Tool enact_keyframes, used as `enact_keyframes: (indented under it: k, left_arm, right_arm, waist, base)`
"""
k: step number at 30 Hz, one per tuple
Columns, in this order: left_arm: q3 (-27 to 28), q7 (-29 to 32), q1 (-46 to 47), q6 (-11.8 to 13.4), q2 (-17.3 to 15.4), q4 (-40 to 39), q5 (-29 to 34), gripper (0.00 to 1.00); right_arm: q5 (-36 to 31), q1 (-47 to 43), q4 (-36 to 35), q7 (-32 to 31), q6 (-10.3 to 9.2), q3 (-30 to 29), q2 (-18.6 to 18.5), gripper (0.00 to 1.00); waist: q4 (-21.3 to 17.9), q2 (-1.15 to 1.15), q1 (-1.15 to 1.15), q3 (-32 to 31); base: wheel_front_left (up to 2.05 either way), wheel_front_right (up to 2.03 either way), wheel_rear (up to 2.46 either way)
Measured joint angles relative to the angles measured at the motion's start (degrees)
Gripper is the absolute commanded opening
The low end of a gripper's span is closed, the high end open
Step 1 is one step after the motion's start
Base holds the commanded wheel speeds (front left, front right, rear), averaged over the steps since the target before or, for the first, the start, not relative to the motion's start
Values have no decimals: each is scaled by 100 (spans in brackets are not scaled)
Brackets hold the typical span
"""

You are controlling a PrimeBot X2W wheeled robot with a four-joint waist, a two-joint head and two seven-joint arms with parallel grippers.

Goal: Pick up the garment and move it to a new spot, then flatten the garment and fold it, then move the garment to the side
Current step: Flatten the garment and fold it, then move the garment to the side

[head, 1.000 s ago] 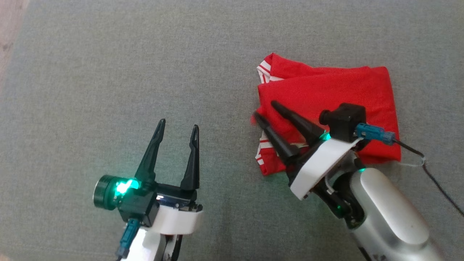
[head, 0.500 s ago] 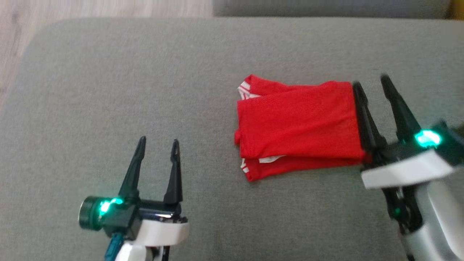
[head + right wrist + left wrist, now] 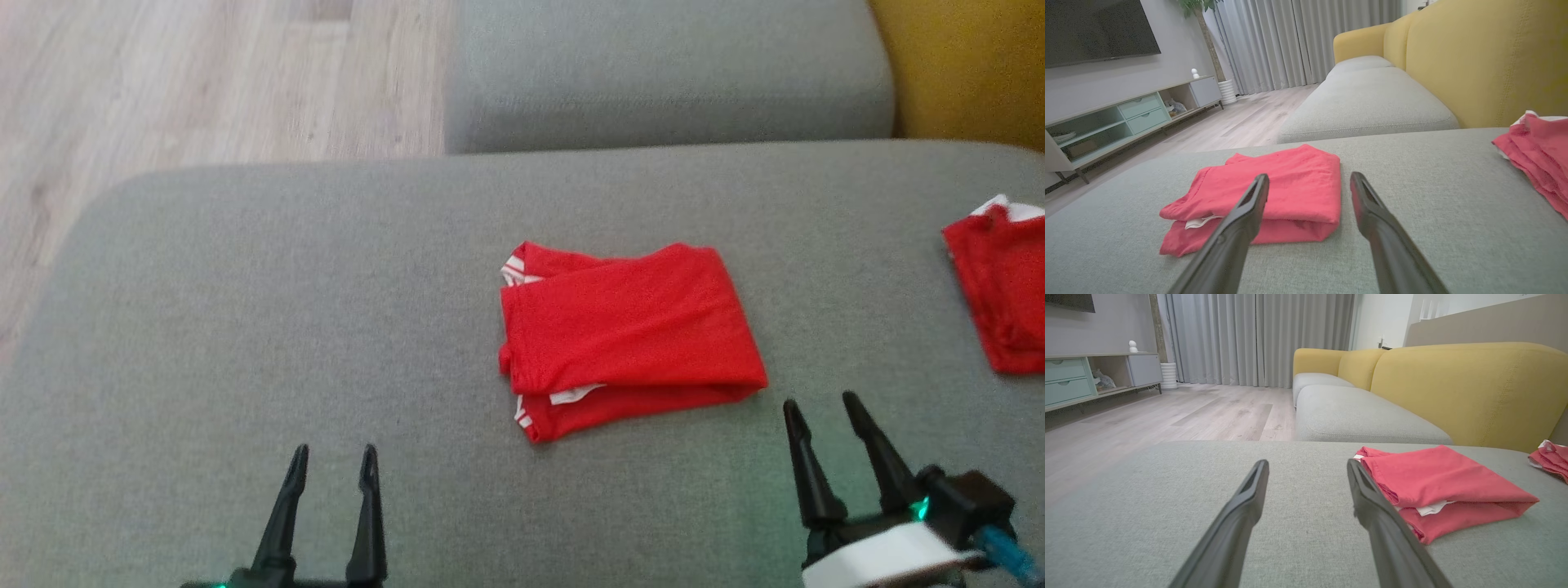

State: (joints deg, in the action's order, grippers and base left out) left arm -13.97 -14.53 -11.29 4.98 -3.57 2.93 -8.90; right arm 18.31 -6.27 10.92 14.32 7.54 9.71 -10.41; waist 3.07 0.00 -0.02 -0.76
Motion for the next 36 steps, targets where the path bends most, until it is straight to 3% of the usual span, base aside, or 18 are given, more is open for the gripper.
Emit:
enact_keyframes:
  k: [15,36]
  left_arm:
    - [285,0,-332,-203,-16,367,322,100]
    - [472,0,-448,-197,4,504,219,100]
  right_arm:
    - [-437,-405,159,4,0,-258,405,100]
    - [-587,-504,260,4,0,-241,485,100]
  waist:
    - [-133,0,1,-605]
    - [-190,0,2,-723]
  base:
    - [0,0,0]
    - [0,0,0]
